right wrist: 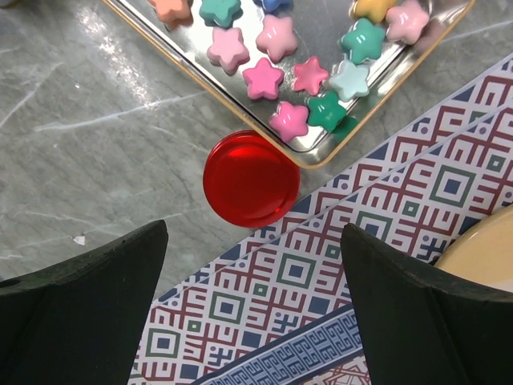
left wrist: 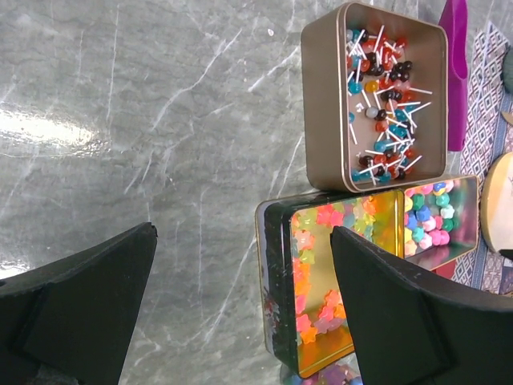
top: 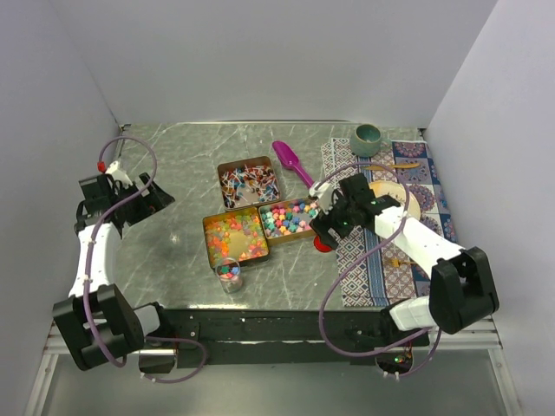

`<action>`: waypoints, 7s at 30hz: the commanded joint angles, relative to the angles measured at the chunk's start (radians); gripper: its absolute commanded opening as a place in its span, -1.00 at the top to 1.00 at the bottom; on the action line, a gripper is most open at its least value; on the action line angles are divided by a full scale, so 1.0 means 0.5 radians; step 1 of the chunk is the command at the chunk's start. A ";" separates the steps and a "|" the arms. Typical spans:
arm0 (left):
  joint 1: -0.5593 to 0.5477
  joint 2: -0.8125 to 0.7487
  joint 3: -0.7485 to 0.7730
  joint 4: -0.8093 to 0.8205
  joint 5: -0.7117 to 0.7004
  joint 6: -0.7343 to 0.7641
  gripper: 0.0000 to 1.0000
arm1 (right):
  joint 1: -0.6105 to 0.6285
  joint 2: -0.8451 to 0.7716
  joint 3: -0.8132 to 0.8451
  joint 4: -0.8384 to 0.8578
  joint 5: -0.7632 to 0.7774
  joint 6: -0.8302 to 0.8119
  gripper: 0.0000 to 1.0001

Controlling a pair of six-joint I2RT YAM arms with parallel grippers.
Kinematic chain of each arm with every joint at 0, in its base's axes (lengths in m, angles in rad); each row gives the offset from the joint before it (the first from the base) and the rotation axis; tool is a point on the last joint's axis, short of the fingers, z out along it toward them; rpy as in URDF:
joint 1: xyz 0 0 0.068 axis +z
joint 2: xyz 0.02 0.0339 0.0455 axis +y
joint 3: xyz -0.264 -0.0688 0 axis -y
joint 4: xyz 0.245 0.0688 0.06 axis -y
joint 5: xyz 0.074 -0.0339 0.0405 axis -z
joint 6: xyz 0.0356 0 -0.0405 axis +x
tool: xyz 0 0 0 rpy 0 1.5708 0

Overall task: Pack the candies
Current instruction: Pick up the bottle lid at the center of the board, then close the bottle lid on the packing bottle, then move the packing bottle to the center of the board.

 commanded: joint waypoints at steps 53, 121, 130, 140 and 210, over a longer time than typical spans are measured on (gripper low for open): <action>0.222 -0.232 -0.127 0.048 -0.022 -0.068 -0.96 | 0.219 0.556 0.072 0.196 0.294 0.414 -0.66; 0.369 -0.180 0.036 0.591 0.144 -0.516 -0.94 | 1.597 1.360 2.140 -1.212 -0.010 -1.111 -0.26; 0.372 -0.186 0.024 0.622 0.172 -0.550 -0.94 | 1.600 1.477 2.284 -1.311 0.015 -1.120 -0.30; 0.372 -0.174 0.030 0.613 0.187 -0.556 -0.95 | 1.600 1.563 2.348 -1.409 0.061 -1.126 -0.38; -2.127 -0.738 -0.816 0.852 -0.650 -0.237 -0.88 | 0.827 0.289 0.551 -1.136 0.128 -0.654 -0.09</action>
